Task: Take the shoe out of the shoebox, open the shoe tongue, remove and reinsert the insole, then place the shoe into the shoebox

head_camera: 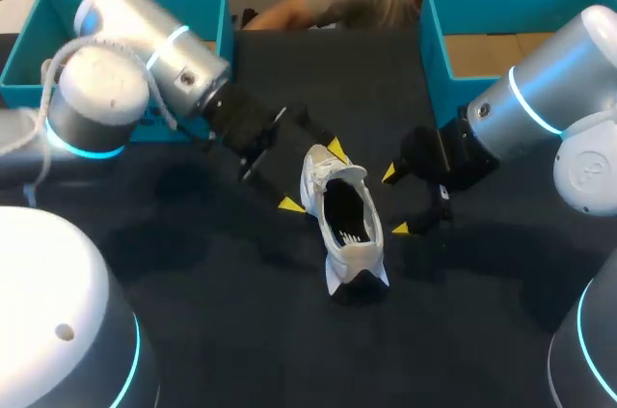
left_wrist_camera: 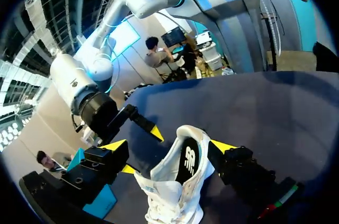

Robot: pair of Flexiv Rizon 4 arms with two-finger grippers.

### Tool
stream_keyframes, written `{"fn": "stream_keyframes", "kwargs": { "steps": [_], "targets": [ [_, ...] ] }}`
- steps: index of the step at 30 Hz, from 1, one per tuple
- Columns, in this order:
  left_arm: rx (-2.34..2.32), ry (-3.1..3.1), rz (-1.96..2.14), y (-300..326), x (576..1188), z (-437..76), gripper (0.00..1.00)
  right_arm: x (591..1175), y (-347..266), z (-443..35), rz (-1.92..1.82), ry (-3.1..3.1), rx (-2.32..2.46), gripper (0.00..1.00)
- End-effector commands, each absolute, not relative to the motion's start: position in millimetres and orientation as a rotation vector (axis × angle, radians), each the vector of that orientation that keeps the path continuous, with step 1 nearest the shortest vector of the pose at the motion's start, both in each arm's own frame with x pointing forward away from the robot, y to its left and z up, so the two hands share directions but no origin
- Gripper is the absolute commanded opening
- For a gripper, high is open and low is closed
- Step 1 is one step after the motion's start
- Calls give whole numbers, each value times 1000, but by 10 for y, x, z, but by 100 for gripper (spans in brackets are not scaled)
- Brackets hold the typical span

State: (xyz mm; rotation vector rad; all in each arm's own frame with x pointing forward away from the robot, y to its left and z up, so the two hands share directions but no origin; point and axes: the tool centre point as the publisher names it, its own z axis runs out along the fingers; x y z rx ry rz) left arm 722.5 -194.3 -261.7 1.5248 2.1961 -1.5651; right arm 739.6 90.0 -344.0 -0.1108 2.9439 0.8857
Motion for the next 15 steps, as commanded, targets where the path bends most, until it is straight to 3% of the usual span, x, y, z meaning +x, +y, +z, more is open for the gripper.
{"fn": "stream_keyframes", "kwargs": {
  "steps": [1,15],
  "targets": [
    [1696,2275,-1492,-1955,7252,-2573,100,7439,811,-3311,835,2977,-86,100],
    [1696,2275,-1492,-1955,7252,-2573,100,7553,256,-2770,743,2978,70,100]
  ]
}}
